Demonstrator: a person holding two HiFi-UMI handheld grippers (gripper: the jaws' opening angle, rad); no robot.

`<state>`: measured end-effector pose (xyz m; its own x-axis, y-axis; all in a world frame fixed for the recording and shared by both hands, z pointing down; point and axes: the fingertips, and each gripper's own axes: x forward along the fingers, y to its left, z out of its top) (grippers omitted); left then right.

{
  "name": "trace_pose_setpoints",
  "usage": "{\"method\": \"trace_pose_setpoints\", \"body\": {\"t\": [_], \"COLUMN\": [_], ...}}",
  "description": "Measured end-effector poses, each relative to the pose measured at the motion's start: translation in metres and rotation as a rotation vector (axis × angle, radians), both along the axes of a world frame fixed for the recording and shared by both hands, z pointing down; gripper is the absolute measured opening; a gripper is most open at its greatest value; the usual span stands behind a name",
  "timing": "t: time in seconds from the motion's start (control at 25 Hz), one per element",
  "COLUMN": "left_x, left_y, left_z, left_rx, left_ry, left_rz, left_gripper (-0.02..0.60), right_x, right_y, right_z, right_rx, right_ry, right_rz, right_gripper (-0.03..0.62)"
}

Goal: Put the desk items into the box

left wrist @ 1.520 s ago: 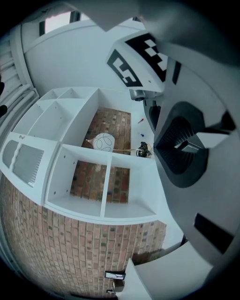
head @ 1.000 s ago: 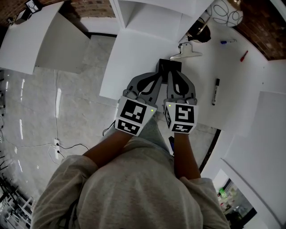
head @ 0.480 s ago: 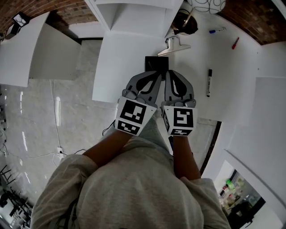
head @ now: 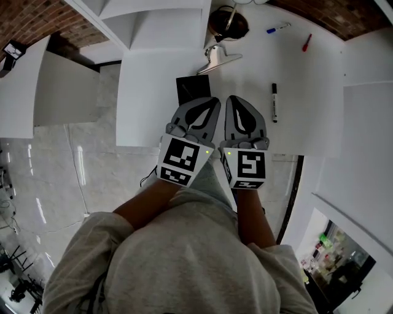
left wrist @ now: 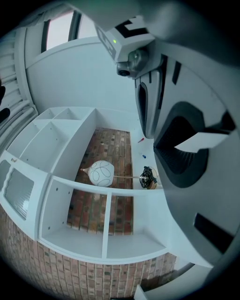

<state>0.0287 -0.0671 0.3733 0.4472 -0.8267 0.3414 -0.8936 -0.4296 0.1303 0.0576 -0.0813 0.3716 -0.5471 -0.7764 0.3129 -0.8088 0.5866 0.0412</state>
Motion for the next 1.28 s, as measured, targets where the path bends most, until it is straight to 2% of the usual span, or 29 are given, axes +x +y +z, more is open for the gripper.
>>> {"method": "trace_pose_setpoints", "body": {"t": [0.8, 1.28], "left_x": [0.07, 0.108], "left_y": [-0.023, -0.04], "left_z": [0.012, 0.032], "left_rx": [-0.016, -0.049], "left_ry": [0.034, 0.042], "left_rz": [0.052, 0.077], "left_gripper": [0.009, 0.009], "right_x": [0.078, 0.132], "right_y": [-0.019, -0.04], "right_z": [0.011, 0.038], "right_rx": [-0.019, -0.082], "right_ry": [0.021, 0.065], "right_rz": [0.101, 0.161], "right_gripper": [0.017, 0.016]}}
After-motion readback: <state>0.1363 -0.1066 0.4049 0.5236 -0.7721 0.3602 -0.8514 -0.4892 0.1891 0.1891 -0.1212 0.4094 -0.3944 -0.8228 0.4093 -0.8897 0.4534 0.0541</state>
